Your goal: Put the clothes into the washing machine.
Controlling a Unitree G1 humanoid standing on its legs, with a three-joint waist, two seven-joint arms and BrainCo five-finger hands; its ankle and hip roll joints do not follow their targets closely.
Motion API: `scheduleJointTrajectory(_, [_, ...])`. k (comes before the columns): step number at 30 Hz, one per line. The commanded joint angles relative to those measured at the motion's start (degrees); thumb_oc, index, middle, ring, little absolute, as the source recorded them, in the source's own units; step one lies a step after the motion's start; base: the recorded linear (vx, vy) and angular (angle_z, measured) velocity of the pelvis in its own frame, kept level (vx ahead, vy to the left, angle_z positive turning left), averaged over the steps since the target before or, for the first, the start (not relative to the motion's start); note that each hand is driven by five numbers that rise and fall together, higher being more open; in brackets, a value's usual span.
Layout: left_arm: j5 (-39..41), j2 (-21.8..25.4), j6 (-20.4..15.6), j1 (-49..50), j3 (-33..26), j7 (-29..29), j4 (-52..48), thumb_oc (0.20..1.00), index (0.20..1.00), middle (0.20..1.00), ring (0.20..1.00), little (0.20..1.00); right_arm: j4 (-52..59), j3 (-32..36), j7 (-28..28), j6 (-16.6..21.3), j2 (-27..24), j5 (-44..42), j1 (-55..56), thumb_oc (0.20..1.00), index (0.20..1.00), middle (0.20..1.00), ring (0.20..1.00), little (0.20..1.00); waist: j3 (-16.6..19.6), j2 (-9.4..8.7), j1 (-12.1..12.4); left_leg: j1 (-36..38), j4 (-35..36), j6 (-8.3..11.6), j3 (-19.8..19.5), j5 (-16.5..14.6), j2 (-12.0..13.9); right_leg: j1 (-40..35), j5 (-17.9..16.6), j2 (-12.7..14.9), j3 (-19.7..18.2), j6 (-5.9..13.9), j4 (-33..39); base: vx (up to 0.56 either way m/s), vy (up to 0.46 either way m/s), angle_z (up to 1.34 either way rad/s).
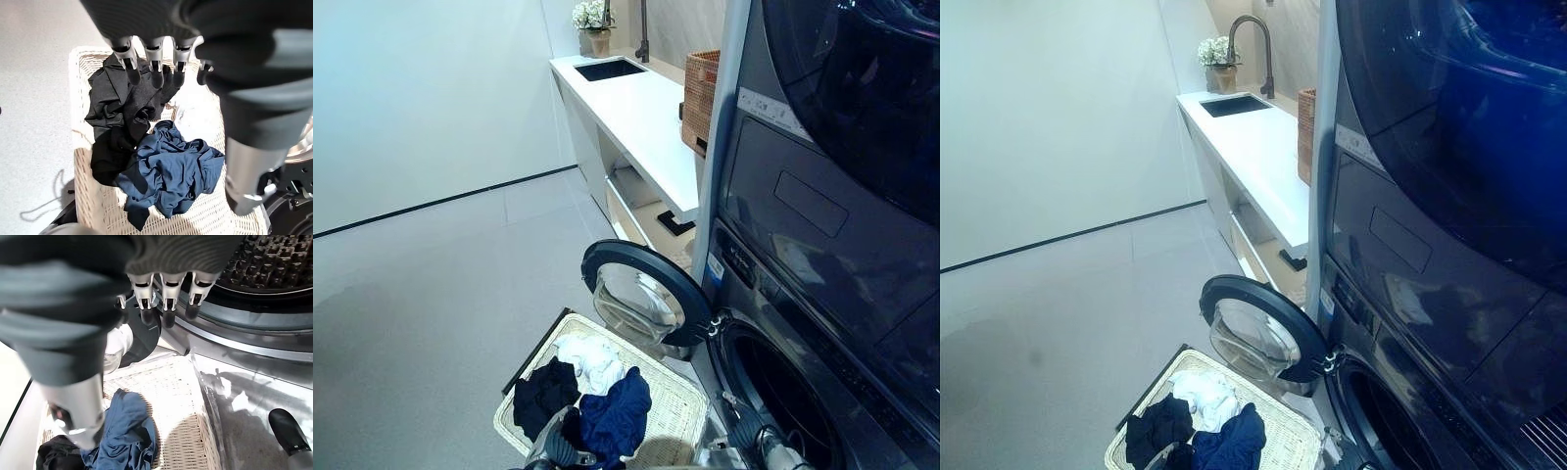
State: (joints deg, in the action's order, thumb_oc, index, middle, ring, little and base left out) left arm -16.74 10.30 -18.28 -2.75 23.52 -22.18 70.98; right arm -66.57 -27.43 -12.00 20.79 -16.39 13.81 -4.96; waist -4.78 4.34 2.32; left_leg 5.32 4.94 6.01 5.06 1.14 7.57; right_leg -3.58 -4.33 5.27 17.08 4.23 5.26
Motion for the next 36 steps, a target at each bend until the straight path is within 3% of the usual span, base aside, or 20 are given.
scheduleJointTrajectory(1, [-0.73,2.41,-2.72,-6.41,0.51,-3.18,0.76,1.000,1.000,1.000,1.000,1.000,-2.45,0.20,-0.76,1.30,3.69,-1.90,-5.69,1.000,1.000,1.000,1.000,1.000,-1.78,-5.57,-0.26,-0.32,0.06,-1.68,-0.57,-0.36,-3.91,-3.35,4.03,2.51,-5.89,1.96,-1.94,0.00,0.000,0.00])
scheduleJointTrajectory(10, [-1.35,2.52,-3.87,-6.46,0.35,-5.06,0.34,1.000,1.000,1.000,1.000,1.000,-2.94,0.57,-0.46,1.68,3.70,-2.16,-5.68,1.000,1.000,1.000,1.000,1.000,-1.73,-5.57,-0.29,-0.26,0.06,-1.53,-0.53,-0.34,-3.83,-3.34,4.14,2.49,-5.85,1.89,-2.04,0.00,0.000,0.00])
scheduleJointTrajectory(22, [-8.35,3.19,-3.58,-7.45,3.53,-8.16,-0.89,1.000,1.000,1.000,1.000,1.000,-2.58,-0.32,-0.41,1.82,3.17,-2.50,-6.02,1.000,1.000,1.000,1.000,1.000,-2.61,-5.17,-0.93,-0.80,0.06,-1.18,0.01,-0.02,-3.46,-2.62,4.12,2.43,-6.03,1.95,-2.28,0.00,0.000,0.00])
scheduleJointTrajectory(25, [-7.62,3.36,-1.66,-7.86,4.03,-10.69,-1.11,1.000,1.000,1.000,1.000,1.000,-2.21,-0.25,-0.24,2.10,2.74,-2.56,-6.04,1.000,1.000,1.000,1.000,1.000,-3.37,-5.00,-1.28,-1.34,0.06,-0.95,0.75,0.31,-3.32,-1.83,3.71,2.55,-5.93,2.06,-2.05,0.01,0.004,0.00])
scheduleJointTrajectory(27, [-6.70,3.61,-1.05,-8.82,3.70,-13.30,-1.23,1.000,1.000,1.000,1.000,1.000,-1.89,-0.31,-0.26,2.19,2.31,-2.76,-6.90,1.000,1.000,1.000,1.000,1.000,-4.65,-4.99,-1.35,-2.48,-0.62,-0.87,1.39,0.55,-3.45,-0.57,3.55,2.68,-5.94,1.96,-2.39,-0.08,0.015,-0.02])
scheduleJointTrajectory(32, [-3.66,4.19,2.27,-14.86,2.95,-18.94,-0.56,1.000,1.000,1.000,1.000,1.000,-1.12,-0.84,-0.90,2.54,1.88,-6.14,-13.03,1.000,1.000,1.000,1.000,1.000,-9.60,-4.59,-1.23,-10.18,-5.52,-1.00,0.78,0.95,-3.16,8.26,6.05,2.54,-6.00,1.00,-11.28,-0.24,0.003,-0.04])
scheduleJointTrajectory(33, [-3.17,4.56,4.44,-19.17,2.74,-22.42,-0.42,1.000,1.000,1.000,1.000,1.000,0.20,-1.07,-1.41,2.82,1.51,-8.52,-16.84,1.000,1.000,1.000,1.000,1.000,-13.20,-4.60,-1.67,-16.20,-10.00,0.18,1.18,1.49,-2.62,14.72,6.63,2.65,-5.68,0.68,-15.92,-0.28,-0.032,-0.04])
scheduleJointTrajectory(36, [2.25,5.04,5.94,-21.98,1.57,-25.20,-0.55,1.000,1.000,1.000,1.000,1.000,1.63,-1.65,-1.63,3.16,0.82,-9.64,-19.09,1.000,1.000,1.000,1.000,1.000,-15.47,-4.41,-1.84,-21.99,-13.66,1.37,1.11,1.69,-2.21,20.50,7.70,2.63,-5.71,0.26,-20.28,-0.17,-0.015,0.14])
